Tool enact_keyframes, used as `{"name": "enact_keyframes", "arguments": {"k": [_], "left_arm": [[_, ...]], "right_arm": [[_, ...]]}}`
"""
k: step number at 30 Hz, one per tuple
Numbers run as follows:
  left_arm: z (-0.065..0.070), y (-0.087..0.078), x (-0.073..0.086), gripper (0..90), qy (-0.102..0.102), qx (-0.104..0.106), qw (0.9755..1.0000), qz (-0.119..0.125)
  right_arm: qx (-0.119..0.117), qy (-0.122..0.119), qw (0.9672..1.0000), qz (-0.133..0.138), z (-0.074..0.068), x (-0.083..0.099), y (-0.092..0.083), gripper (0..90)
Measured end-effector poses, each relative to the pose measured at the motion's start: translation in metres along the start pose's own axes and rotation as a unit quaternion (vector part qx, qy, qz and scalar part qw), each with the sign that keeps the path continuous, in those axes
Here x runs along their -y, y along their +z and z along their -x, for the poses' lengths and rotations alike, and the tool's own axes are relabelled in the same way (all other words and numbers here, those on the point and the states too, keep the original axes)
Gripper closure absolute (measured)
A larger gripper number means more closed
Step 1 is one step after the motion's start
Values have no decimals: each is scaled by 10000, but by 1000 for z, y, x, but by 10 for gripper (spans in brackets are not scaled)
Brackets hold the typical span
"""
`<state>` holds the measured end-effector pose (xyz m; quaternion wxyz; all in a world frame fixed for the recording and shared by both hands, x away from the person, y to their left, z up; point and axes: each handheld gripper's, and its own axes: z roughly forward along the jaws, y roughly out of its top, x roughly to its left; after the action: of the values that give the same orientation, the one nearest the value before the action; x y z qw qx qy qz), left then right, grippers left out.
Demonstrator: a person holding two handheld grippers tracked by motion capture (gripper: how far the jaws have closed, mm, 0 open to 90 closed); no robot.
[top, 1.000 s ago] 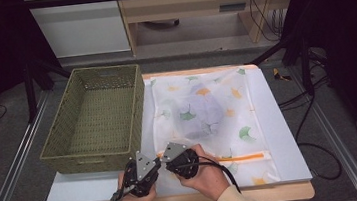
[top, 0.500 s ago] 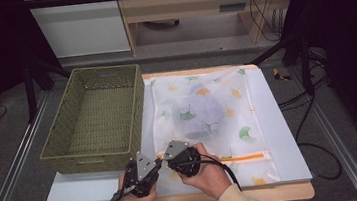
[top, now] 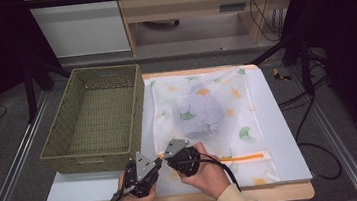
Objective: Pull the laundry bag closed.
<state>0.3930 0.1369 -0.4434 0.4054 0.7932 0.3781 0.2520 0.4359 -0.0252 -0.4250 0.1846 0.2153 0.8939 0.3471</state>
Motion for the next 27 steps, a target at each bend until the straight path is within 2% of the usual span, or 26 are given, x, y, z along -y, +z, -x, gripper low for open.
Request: {"name": "enact_keyframes", "arguments": {"k": [4,11,27], "left_arm": [[1,0,0,883,14,-15,10000,25],[1,-1,0,884,-4,-60,10000,68],[0,-1,1,884,-40,-57,9999,98]], "right_arm": [[-105,204,9997,-56,1,0,-1,900],[-153,412,9990,-125,2,-2,-2,900],[-195,526,9983,-180,3,-5,-2,900]]}}
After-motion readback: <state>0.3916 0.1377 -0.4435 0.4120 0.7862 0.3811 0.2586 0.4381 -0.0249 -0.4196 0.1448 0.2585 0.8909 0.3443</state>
